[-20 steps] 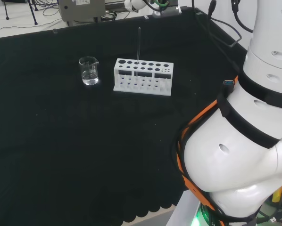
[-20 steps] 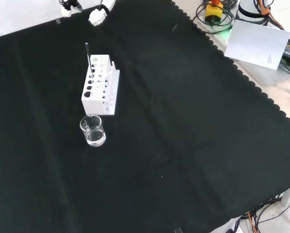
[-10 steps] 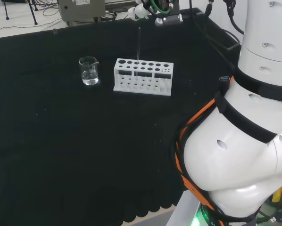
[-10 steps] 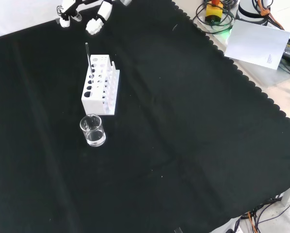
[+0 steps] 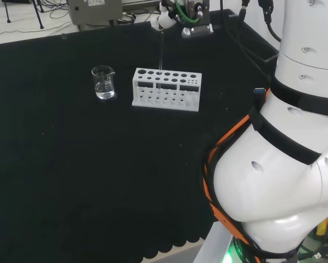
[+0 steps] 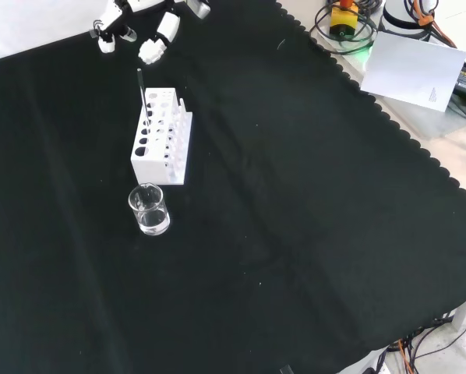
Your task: Take the glass rod from the white test tube rack.
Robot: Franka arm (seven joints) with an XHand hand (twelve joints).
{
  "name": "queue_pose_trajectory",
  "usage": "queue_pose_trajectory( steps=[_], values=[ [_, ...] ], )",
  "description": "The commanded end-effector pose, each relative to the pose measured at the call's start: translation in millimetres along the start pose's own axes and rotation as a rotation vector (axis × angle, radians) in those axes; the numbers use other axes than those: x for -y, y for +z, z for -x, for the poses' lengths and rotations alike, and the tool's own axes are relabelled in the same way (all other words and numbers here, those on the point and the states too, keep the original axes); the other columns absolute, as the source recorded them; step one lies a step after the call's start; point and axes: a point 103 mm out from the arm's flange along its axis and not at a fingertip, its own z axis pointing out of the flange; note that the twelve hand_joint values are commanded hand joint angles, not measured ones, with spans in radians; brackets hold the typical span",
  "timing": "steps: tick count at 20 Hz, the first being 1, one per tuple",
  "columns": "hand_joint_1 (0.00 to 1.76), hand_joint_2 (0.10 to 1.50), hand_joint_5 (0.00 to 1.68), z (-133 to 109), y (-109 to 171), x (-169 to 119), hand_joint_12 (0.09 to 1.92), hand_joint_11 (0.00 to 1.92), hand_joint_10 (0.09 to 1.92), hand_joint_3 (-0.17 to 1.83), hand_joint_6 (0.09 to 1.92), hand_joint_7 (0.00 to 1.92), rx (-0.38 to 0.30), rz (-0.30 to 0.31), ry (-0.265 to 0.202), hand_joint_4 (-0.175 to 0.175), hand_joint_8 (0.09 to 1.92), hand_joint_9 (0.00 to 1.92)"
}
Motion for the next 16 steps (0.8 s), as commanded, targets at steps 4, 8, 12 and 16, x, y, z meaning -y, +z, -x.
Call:
queue_pose_trajectory(
  steps=[4,8,12,16],
  values=[
    [0.57,0.9,0.24,-12.7,8.9,4.1,1.3,0.96,1.25,0.42,0.86,0.76,0.011,-0.017,-0.004,-0.175,1.22,1.09],
    [0.58,0.9,0.25,-20.2,13.4,3.9,1.31,1.02,1.29,0.42,0.87,0.78,0.018,-0.027,-0.014,-0.175,1.25,1.12],
    [0.63,0.89,0.28,-23.2,16.7,4.0,1.31,1.23,1.36,0.42,0.92,0.82,0.026,-0.023,-0.02,-0.175,1.32,1.25],
    [0.68,0.87,0.35,-29.4,22.3,4.1,1.3,1.36,1.36,0.43,0.98,0.86,0.048,-0.003,-0.033,-0.175,1.35,1.34]
  ],
)
